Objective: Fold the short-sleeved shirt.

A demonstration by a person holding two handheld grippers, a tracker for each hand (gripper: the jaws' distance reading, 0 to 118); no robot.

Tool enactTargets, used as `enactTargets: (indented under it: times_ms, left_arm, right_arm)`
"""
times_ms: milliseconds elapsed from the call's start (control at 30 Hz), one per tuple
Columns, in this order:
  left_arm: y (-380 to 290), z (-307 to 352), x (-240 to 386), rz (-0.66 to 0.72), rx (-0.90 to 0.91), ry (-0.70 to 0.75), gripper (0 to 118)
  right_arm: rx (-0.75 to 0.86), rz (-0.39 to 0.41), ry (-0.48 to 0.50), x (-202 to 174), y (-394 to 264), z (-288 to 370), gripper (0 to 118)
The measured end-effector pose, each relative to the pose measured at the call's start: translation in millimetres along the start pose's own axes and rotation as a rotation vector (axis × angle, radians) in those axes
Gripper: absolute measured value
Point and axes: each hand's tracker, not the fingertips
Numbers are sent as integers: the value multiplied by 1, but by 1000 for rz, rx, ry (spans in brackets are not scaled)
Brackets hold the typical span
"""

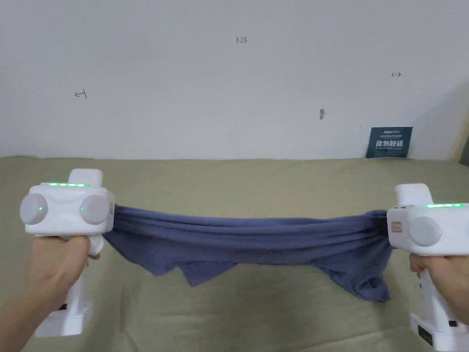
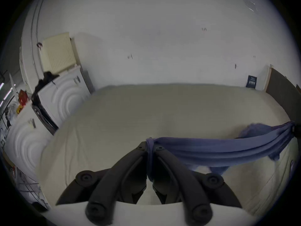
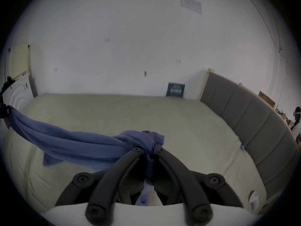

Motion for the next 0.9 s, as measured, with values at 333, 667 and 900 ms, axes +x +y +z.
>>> enactTargets:
  times_ms: [333,667,900]
  left_arm:
    - [-99,90,-41,-32,-62,-78,5]
    - [-224,196,-90,-25,-162,-193,5]
    - [-261,189,-87,-39,-191,-205,5]
  right_arm:
    - [0,36,38,11,-99,117,9]
    - [-79,50,69,20,-220,236,9]
    - [-142,10,63,21,-252,224,9]
